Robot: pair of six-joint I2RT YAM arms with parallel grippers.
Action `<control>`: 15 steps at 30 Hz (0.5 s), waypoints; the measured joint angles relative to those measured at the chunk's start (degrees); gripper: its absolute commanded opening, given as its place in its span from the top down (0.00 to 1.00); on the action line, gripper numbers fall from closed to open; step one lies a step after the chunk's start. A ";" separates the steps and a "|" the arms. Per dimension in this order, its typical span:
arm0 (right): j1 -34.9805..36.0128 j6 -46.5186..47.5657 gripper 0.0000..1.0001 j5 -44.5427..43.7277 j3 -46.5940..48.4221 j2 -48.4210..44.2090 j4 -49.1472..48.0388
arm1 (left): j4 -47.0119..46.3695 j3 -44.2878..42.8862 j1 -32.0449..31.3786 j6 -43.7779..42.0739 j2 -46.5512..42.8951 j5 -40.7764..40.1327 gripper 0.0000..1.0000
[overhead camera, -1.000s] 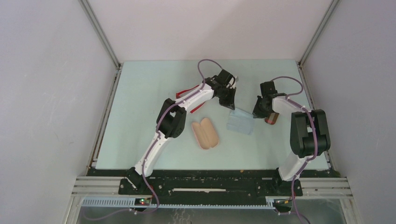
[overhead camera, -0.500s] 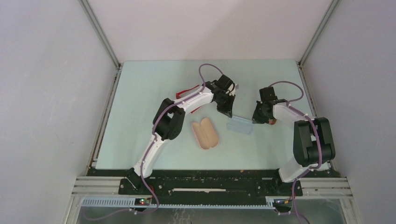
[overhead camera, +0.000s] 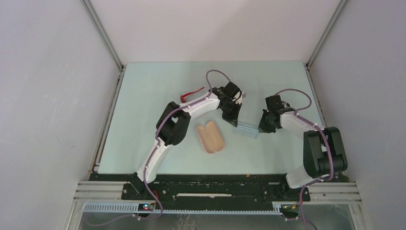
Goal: Organize the sunglasses
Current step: Fold the glasses cleaning cloth at the center of the board.
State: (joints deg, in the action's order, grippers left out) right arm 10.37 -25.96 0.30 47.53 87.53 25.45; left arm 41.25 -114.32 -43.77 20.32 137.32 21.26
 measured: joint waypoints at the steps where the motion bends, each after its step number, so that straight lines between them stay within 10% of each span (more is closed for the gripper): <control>1: 0.20 -0.04 1.00 -0.02 -0.26 -0.04 -0.02 | -0.02 0.20 0.00 -0.02 -0.02 -0.02 1.00; 15: 1.75 -0.15 1.00 -0.33 -1.14 -1.73 0.00 | -1.51 4.35 0.00 0.04 -3.48 -0.11 1.00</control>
State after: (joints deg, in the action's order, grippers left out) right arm 12.12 -26.11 -0.03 46.39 85.80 25.45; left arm 39.75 -109.97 -43.77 20.36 133.84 21.15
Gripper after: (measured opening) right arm 0.006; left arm 0.004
